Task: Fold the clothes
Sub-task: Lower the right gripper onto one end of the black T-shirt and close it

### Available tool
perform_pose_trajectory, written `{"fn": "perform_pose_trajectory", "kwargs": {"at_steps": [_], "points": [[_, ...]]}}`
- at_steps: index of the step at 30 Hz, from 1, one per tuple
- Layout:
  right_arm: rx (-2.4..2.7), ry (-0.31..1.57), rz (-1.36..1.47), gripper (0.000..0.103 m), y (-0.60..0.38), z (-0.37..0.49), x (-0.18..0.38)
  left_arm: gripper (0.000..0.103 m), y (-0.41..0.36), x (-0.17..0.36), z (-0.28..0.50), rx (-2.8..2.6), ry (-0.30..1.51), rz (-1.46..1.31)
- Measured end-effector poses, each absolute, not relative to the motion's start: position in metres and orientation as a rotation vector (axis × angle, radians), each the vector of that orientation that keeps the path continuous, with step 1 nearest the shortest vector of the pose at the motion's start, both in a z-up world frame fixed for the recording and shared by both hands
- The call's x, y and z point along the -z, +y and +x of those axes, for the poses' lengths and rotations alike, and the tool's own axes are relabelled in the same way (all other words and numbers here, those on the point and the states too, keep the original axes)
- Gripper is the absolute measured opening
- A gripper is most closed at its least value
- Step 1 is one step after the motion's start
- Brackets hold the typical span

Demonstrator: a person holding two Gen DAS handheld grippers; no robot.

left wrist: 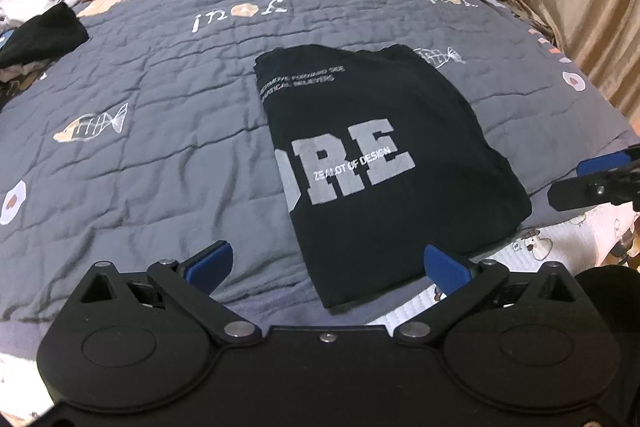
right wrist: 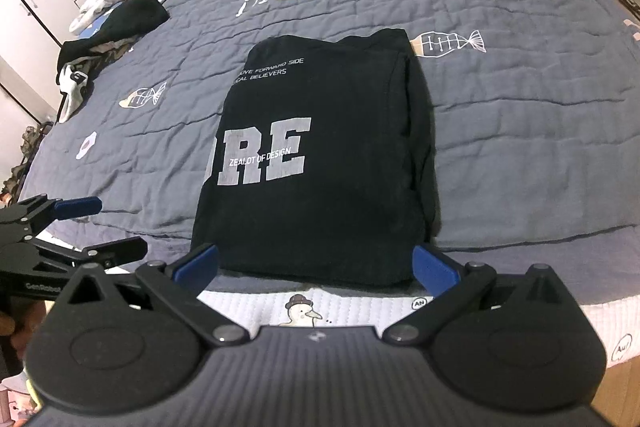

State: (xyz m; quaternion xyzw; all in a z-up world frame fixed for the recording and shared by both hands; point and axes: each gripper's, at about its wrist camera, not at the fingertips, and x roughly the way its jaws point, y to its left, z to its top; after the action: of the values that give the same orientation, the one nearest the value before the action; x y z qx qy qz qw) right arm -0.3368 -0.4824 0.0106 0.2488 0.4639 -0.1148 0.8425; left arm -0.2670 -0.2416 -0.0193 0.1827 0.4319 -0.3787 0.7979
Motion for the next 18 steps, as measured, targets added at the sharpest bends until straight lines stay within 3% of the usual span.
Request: {"fn": "perform_pose_trajectory", "kwargs": {"at_steps": [18], "points": [[0.234,0.961,0.674,0.103,-0.546,-0.345,0.039,0.103,-0.243,0.037,-0.227,0.799,0.933,0.297]]}}
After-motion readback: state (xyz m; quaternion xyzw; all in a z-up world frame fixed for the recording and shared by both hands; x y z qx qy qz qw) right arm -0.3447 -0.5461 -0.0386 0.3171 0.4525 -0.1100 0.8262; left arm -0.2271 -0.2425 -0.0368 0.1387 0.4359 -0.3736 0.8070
